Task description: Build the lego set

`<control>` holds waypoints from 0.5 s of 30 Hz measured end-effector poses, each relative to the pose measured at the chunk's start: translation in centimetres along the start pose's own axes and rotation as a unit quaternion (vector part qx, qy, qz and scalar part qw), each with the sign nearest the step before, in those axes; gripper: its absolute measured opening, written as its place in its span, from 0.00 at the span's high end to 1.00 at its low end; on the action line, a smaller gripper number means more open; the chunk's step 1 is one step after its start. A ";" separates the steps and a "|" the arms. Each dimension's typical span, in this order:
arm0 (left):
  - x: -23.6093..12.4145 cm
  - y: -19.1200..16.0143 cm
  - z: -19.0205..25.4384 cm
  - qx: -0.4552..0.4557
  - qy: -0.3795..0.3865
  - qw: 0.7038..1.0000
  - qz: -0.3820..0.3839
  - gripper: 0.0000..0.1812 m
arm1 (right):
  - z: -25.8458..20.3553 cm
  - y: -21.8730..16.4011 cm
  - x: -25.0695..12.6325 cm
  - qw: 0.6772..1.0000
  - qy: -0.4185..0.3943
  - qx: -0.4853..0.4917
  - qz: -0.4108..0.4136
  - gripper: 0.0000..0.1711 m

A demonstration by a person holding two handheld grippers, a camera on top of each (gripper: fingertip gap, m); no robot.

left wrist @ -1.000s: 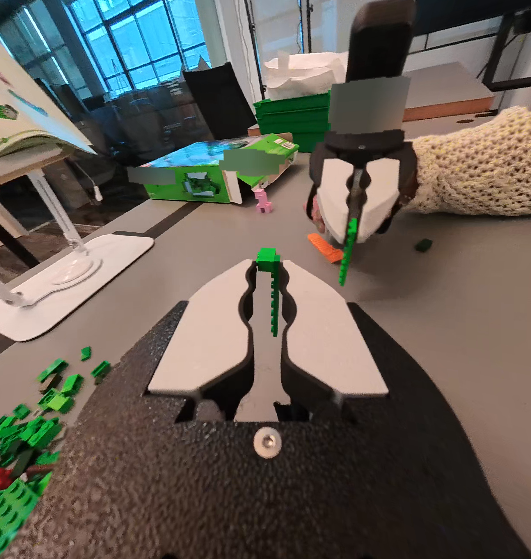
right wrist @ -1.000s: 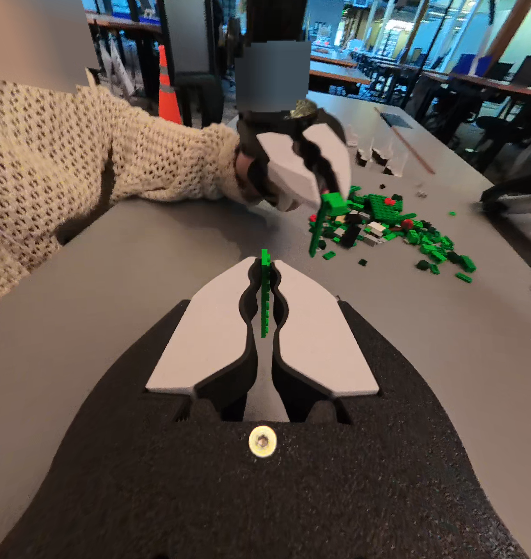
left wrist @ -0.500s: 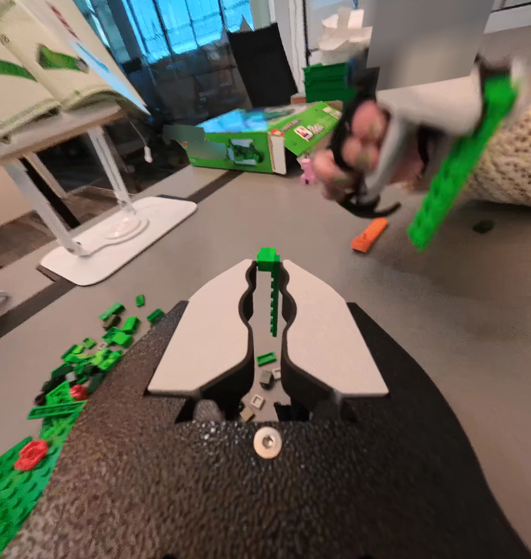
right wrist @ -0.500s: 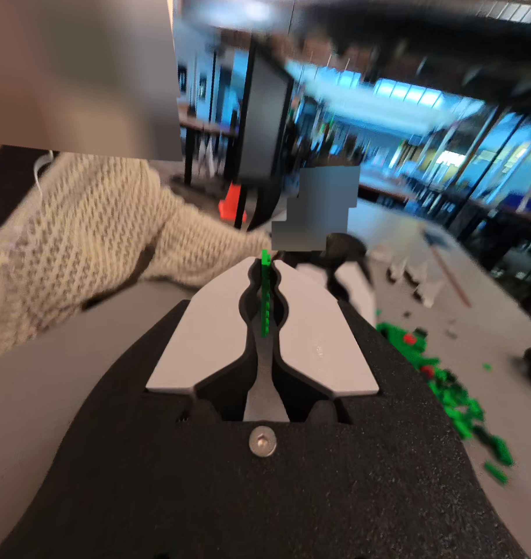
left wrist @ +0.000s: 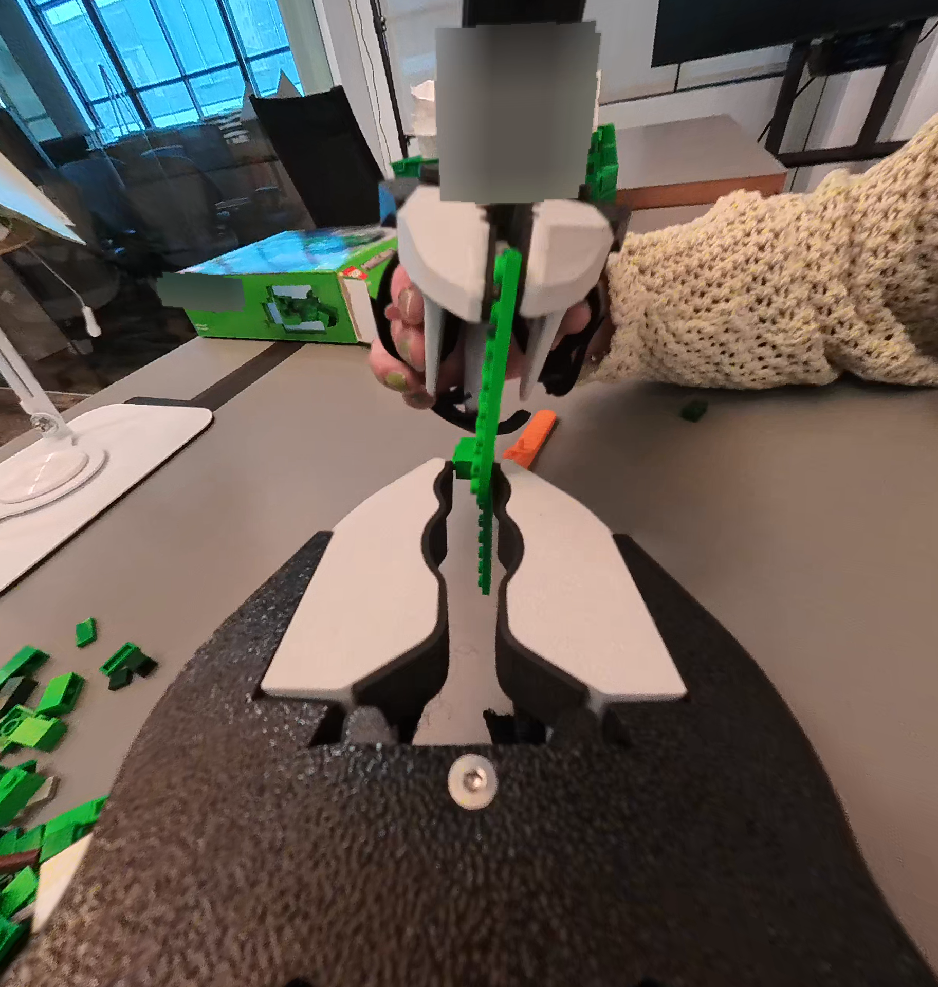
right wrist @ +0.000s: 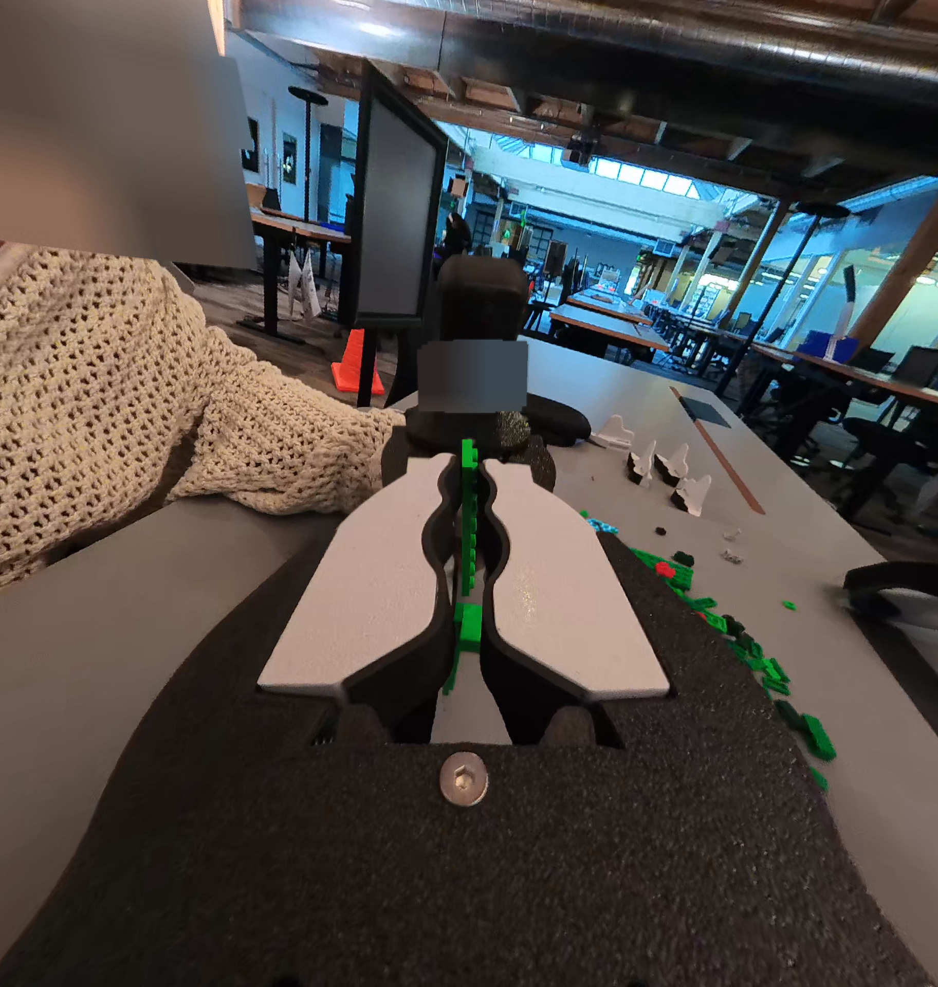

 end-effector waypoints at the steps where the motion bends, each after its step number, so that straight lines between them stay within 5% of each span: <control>1: -0.1 0.2 0.0 -0.005 -0.003 1.000 0.007 0.93 | 0.0 -0.2 -0.1 1.000 -0.001 0.000 -0.007 0.97; 15: -1.1 -0.7 -1.3 0.016 0.027 0.999 -0.042 0.93 | 1.1 -0.9 -2.1 0.998 -0.024 0.015 -0.062 0.97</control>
Point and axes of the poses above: each gripper's, where its closed fingertips meet, x out along the fingers, y out of its top, z = x × y across the jaws, the point moved 4 cm from there along -x, back along the fingers, and after that the axes turned 1 degree about x, right-handed, at the moved point
